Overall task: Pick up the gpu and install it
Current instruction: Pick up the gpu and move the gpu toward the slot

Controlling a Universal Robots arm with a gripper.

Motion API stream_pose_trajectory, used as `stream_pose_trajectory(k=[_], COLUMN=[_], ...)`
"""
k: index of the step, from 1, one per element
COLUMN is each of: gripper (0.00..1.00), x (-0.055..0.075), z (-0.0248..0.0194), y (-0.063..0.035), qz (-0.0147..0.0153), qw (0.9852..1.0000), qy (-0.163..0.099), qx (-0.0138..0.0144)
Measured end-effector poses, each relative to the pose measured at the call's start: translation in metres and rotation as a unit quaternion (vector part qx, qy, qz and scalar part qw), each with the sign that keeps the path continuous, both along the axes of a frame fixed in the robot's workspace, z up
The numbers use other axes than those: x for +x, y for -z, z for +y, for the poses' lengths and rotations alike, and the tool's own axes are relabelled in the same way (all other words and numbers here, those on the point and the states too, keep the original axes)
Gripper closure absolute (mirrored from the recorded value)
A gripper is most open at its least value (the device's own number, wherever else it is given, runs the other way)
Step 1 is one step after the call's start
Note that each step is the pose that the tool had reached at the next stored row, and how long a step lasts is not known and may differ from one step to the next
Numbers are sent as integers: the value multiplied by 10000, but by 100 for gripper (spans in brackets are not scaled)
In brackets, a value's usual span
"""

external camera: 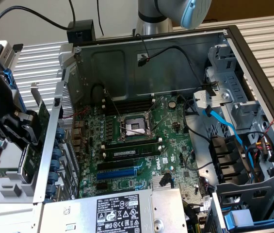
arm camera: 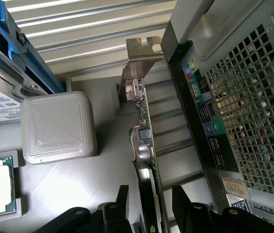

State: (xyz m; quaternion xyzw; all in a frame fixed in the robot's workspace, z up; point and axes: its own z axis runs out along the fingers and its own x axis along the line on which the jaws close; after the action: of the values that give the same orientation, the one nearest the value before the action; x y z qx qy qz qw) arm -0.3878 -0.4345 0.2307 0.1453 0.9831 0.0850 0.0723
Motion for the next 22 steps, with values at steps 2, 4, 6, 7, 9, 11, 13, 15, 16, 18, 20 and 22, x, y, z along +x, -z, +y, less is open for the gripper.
stream_pose_trajectory(k=[2,4,6,7,9,11,13,15,16,18,20,22], gripper=[52,52,54,61,61,61,61,61,61,61,61,61], x=[0,0,0,0,0,9,10,10,12,15,16,27], z=[0,0,0,0,0,0,0,-1,-3,-8,-11,-13], y=[0,0,0,0,0,1,0,0,2,4,4,4], qz=[0,0,0,0,0,1,4,7,15,51,71,81], qw=[10000,10000,10000,10000,10000,10000,10000,10000,10000,10000,10000,10000], qy=[0,0,0,0,0,-1,0,0,0,0,0,0], qx=[0,0,0,0,0,0,0,0,0,1,8,30])
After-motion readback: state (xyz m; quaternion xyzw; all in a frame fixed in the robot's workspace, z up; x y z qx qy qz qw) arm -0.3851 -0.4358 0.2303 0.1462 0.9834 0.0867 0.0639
